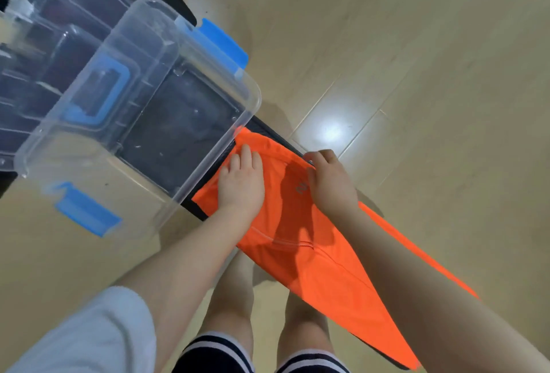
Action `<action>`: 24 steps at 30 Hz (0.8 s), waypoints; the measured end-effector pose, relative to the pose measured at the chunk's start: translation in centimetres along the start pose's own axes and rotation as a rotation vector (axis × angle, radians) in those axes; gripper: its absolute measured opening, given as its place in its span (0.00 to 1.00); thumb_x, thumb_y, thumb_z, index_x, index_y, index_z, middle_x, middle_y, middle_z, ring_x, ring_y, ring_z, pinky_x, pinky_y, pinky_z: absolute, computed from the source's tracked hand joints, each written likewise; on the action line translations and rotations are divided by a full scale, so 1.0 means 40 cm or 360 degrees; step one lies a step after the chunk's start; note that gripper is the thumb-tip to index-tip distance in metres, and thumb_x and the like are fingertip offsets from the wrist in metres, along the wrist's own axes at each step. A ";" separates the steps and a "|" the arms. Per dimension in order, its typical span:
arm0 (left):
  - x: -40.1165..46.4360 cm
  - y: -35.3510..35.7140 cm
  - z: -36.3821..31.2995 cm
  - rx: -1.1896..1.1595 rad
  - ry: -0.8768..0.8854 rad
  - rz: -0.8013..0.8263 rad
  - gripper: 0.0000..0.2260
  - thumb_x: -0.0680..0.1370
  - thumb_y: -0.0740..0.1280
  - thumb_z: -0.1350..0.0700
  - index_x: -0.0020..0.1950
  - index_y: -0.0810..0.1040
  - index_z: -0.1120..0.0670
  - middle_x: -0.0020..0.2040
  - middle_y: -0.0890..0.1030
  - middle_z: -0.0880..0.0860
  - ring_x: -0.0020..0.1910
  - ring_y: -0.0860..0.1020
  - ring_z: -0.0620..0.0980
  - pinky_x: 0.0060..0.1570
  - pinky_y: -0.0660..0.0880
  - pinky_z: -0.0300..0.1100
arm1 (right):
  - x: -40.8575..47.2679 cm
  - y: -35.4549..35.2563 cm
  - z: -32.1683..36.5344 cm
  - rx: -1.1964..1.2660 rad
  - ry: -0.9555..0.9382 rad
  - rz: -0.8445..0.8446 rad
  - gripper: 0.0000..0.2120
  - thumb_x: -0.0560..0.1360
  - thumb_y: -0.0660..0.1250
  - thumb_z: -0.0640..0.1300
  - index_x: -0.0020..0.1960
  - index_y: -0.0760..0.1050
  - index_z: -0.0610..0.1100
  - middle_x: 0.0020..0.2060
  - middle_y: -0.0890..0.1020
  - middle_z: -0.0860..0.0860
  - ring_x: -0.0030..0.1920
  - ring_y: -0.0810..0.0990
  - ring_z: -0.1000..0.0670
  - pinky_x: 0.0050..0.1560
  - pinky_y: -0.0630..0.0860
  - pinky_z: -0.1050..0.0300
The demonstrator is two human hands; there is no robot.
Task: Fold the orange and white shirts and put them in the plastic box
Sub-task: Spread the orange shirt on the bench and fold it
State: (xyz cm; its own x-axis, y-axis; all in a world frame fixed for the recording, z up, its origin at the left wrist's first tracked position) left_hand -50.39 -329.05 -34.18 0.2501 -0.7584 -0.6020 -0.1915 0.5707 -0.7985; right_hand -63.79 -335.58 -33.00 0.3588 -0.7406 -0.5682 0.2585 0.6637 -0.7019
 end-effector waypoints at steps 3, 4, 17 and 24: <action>-0.086 0.031 0.036 -0.0506 -0.0151 -0.0102 0.26 0.77 0.58 0.61 0.75 0.55 0.57 0.77 0.52 0.56 0.74 0.56 0.57 0.70 0.57 0.48 | 0.057 0.015 0.060 0.0182 -0.0111 0.0034 0.14 0.79 0.56 0.42 0.62 0.73 0.44 0.61 0.73 0.44 0.56 0.76 0.41 0.55 0.74 0.47; -0.115 0.049 0.050 -0.0693 -0.0215 -0.0140 0.26 0.76 0.59 0.61 0.74 0.57 0.57 0.77 0.53 0.56 0.74 0.57 0.57 0.71 0.57 0.48 | 0.075 0.019 0.080 0.0256 -0.0122 0.0022 0.14 0.79 0.56 0.42 0.62 0.74 0.44 0.60 0.74 0.44 0.57 0.76 0.42 0.57 0.73 0.49; -0.185 0.212 0.204 -0.2045 -0.1605 -0.0611 0.15 0.75 0.65 0.52 0.57 0.75 0.60 0.58 0.72 0.59 0.48 0.71 0.51 0.59 0.70 0.47 | 0.196 0.126 0.175 0.0403 -0.0115 0.0163 0.12 0.73 0.66 0.41 0.55 0.76 0.41 0.42 0.77 0.49 0.45 0.75 0.49 0.47 0.70 0.57; -0.179 0.134 0.169 -0.2550 -0.1177 -0.0586 0.07 0.75 0.66 0.55 0.39 0.71 0.48 0.37 0.75 0.47 0.39 0.75 0.47 0.45 0.72 0.44 | 0.117 0.016 0.156 0.0508 -0.0320 0.0122 0.13 0.69 0.69 0.37 0.35 0.73 0.54 0.32 0.75 0.60 0.31 0.73 0.63 0.38 0.68 0.68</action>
State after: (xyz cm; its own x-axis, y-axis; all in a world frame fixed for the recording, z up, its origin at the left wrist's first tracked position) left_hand -46.79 -318.44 -34.18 0.7285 -0.2241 -0.6474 -0.5569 -0.7440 -0.3692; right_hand -56.35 -337.95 -33.42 0.5487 -0.6731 -0.4959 0.4787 0.7392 -0.4736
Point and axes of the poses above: each hand's wrist, its own x-axis towards the middle knuckle, its own y-axis out of the palm, z = x × y, the point moved 7 cm from there along x, towards the middle knuckle
